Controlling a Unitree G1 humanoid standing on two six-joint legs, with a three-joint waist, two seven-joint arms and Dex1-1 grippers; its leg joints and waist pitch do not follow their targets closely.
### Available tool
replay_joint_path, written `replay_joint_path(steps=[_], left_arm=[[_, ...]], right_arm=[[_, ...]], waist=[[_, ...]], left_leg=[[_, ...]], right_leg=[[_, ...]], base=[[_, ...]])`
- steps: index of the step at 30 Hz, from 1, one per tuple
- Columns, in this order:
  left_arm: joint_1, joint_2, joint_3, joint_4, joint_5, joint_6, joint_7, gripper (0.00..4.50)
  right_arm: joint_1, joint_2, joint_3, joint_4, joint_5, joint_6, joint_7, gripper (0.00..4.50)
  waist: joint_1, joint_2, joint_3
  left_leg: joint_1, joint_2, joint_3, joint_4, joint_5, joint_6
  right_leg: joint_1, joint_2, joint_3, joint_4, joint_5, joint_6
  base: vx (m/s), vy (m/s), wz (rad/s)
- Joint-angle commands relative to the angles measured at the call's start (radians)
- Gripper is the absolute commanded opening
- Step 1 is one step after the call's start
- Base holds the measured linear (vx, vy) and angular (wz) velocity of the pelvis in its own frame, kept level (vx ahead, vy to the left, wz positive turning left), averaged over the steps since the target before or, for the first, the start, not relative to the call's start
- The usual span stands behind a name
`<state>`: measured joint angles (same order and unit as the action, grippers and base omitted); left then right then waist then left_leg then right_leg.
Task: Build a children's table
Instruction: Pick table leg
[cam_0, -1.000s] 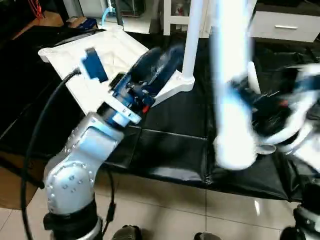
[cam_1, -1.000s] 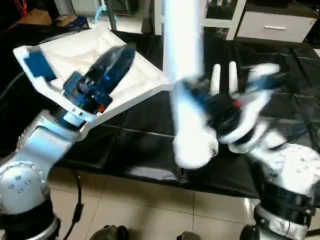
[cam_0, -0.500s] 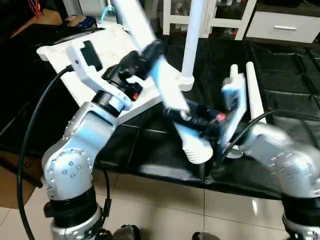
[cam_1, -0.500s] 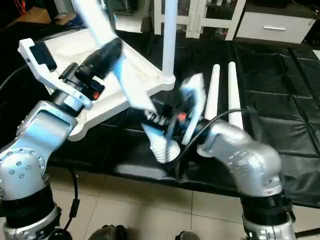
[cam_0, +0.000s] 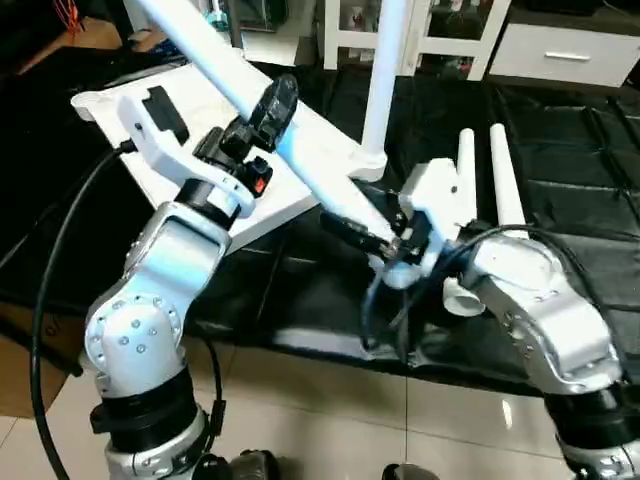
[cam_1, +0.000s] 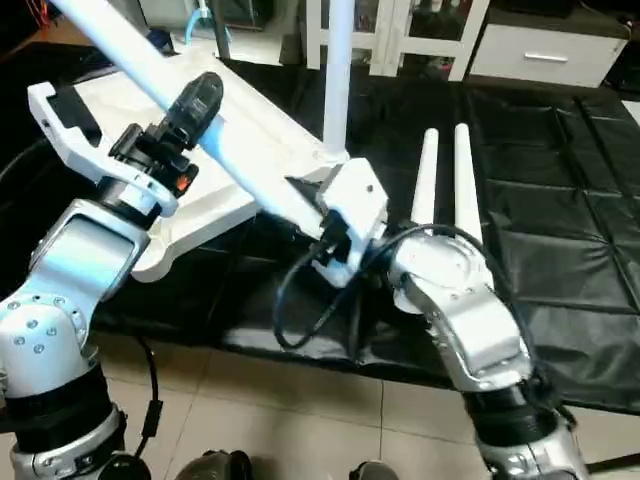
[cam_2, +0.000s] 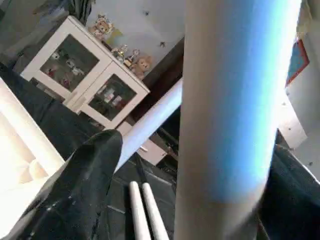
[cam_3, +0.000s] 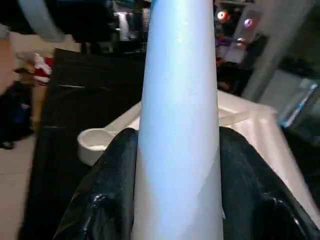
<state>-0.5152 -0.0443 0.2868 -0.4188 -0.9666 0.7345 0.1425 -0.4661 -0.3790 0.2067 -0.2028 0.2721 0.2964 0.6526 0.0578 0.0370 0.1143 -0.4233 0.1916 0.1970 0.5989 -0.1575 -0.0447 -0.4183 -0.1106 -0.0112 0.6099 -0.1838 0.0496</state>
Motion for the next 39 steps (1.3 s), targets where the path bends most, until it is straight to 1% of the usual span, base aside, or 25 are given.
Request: replay_joint_path(steps=[1,3,4,5,7,9,12,14,16,17,18,19,22,23,26,27,32,39], left_arm=[[0.007,0.013,0.006,-0.007,0.007,0.004,0.034,3.78],[0.007,0.014,0.005,-0.007,-0.001,0.000,0.031,3.78],[0.007,0.014,0.005,-0.007,-0.001,0.000,0.031,3.72],[0.004,0.008,0.007,-0.010,-0.021,-0.007,0.032,3.72],[0.001,0.004,0.008,-0.011,-0.035,-0.009,0.030,3.42],[0.006,0.006,0.004,-0.013,-0.044,-0.003,0.026,3.34],[0.014,0.011,-0.004,-0.019,-0.060,0.008,0.016,3.00],[0.020,0.023,-0.015,-0.022,-0.060,0.024,0.010,2.92],[0.025,0.034,-0.025,-0.022,-0.065,0.035,0.003,2.66],[0.025,0.033,-0.025,-0.021,-0.069,0.035,0.002,2.55],[0.025,0.031,-0.025,-0.020,-0.075,0.033,0.001,2.52],[0.024,0.031,-0.025,-0.019,-0.077,0.033,0.001,2.49],[0.023,0.037,-0.028,-0.014,-0.079,0.033,0.001,2.13],[0.023,0.041,-0.030,-0.011,-0.077,0.033,-0.001,2.10],[0.024,0.046,-0.035,-0.007,-0.082,0.030,-0.005,1.87],[0.024,0.049,-0.037,-0.006,-0.084,0.031,-0.008,1.81],[0.022,0.048,-0.034,-0.005,-0.085,0.026,-0.009,1.73],[0.020,0.052,-0.032,-0.002,-0.091,0.015,-0.006,1.73]], right_arm=[[-0.018,-0.006,-0.004,0.006,-0.031,-0.065,-0.023,1.84],[-0.019,-0.008,0.001,0.018,-0.057,-0.085,-0.030,1.84],[-0.019,-0.008,0.001,0.018,-0.057,-0.085,-0.030,1.84],[-0.022,-0.008,0.004,0.033,-0.086,-0.107,-0.035,1.84],[-0.025,-0.005,0.004,0.043,-0.101,-0.122,-0.037,1.84],[-0.027,-0.004,0.004,0.053,-0.117,-0.136,-0.039,1.84],[-0.029,-0.005,0.006,0.062,-0.131,-0.151,-0.038,1.84],[-0.028,-0.008,0.010,0.065,-0.138,-0.159,-0.032,1.84],[-0.024,-0.018,0.020,0.065,-0.146,-0.171,-0.015,1.84],[-0.023,-0.020,0.022,0.065,-0.148,-0.175,-0.012,1.84],[-0.022,-0.023,0.024,0.066,-0.150,-0.179,-0.007,1.84],[-0.021,-0.025,0.028,0.065,-0.151,-0.183,0.000,1.84],[-0.017,-0.029,0.036,0.065,-0.156,-0.193,0.017,1.84],[-0.015,-0.030,0.041,0.063,-0.157,-0.196,0.025,1.84],[-0.008,-0.034,0.052,0.056,-0.164,-0.204,0.038,1.84],[-0.006,-0.035,0.055,0.056,-0.169,-0.208,0.040,1.84],[-0.011,-0.028,0.040,0.066,-0.180,-0.211,0.022,1.84],[-0.017,-0.022,0.029,0.079,-0.185,-0.217,0.011,1.84]], waist=[[-0.003,-0.014,-0.081],[-0.003,-0.014,-0.081],[-0.003,-0.015,-0.082],[-0.003,-0.014,-0.082],[-0.005,-0.015,-0.082],[-0.005,-0.012,-0.081],[-0.005,-0.013,-0.082],[-0.005,-0.013,-0.081],[-0.006,-0.012,-0.082],[-0.006,-0.011,-0.081],[-0.006,-0.011,-0.081],[-0.006,-0.012,-0.081],[-0.007,-0.012,-0.081],[-0.007,-0.010,-0.081],[-0.007,-0.011,-0.081],[-0.007,-0.010,-0.080],[-0.008,-0.008,-0.081],[-0.009,-0.010,-0.081]], left_leg=[[0.034,0.013,-0.007,-0.061,-0.140,0.031],[0.034,0.013,-0.007,-0.060,-0.131,0.037],[0.034,0.013,-0.007,-0.059,-0.127,0.038],[0.034,0.012,-0.007,-0.060,-0.126,0.041],[0.035,0.012,-0.006,-0.059,-0.135,0.041],[0.036,0.013,-0.006,-0.059,-0.143,0.042],[0.036,0.013,-0.007,-0.059,-0.145,0.042],[0.037,0.013,-0.006,-0.059,-0.146,0.044],[0.036,0.013,-0.007,-0.059,-0.139,0.045],[0.036,0.013,-0.007,-0.058,-0.141,0.044],[0.038,0.013,-0.006,-0.059,-0.146,0.043],[0.037,0.013,-0.006,-0.059,-0.147,0.044],[0.036,0.013,-0.007,-0.058,-0.147,0.048],[0.037,0.013,-0.007,-0.058,-0.150,0.049],[0.036,0.013,-0.007,-0.058,-0.148,0.050],[0.037,0.014,-0.007,-0.058,-0.153,0.049],[0.038,0.014,-0.007,-0.059,-0.161,0.044],[0.037,0.013,-0.007,-0.058,-0.161,0.045]], right_leg=[[0.042,0.005,0.005,-0.060,-0.054,-0.199],[0.043,0.006,0.005,-0.058,-0.036,-0.204],[0.043,0.006,0.005,-0.057,-0.030,-0.206],[0.044,0.006,0.005,-0.057,-0.025,-0.210],[0.044,0.006,0.005,-0.057,-0.034,-0.217],[0.044,0.006,0.005,-0.057,-0.039,-0.219],[0.045,0.007,0.005,-0.057,-0.034,-0.217],[0.044,0.007,0.005,-0.056,-0.033,-0.219],[0.045,0.008,0.004,-0.055,-0.026,-0.218],[0.045,0.007,0.004,-0.055,-0.027,-0.218],[0.044,0.007,0.005,-0.056,-0.030,-0.220],[0.045,0.007,0.005,-0.056,-0.029,-0.222],[0.046,0.006,0.005,-0.055,-0.024,-0.222],[0.045,0.006,0.005,-0.056,-0.028,-0.224],[0.046,0.007,0.005,-0.054,-0.023,-0.228],[0.045,0.006,0.005,-0.055,-0.031,-0.229],[0.045,0.007,0.005,-0.055,-0.035,-0.228],[0.045,0.007,0.004,-0.055,-0.035,-0.227]], base=[[0.000,0.000,0.00],[0.000,0.000,0.00],[0.000,0.000,0.00],[0.000,0.000,0.00],[0.000,0.000,0.00],[0.000,0.000,0.00],[0.000,0.000,0.00],[0.000,0.000,0.00],[0.000,0.000,0.00],[0.000,0.000,0.00],[0.000,0.000,0.00],[0.000,0.000,0.00],[0.000,0.000,0.00],[0.000,0.000,0.00],[0.000,0.000,0.00],[0.000,0.000,0.00],[0.000,0.000,0.00],[0.000,0.000,0.00]])
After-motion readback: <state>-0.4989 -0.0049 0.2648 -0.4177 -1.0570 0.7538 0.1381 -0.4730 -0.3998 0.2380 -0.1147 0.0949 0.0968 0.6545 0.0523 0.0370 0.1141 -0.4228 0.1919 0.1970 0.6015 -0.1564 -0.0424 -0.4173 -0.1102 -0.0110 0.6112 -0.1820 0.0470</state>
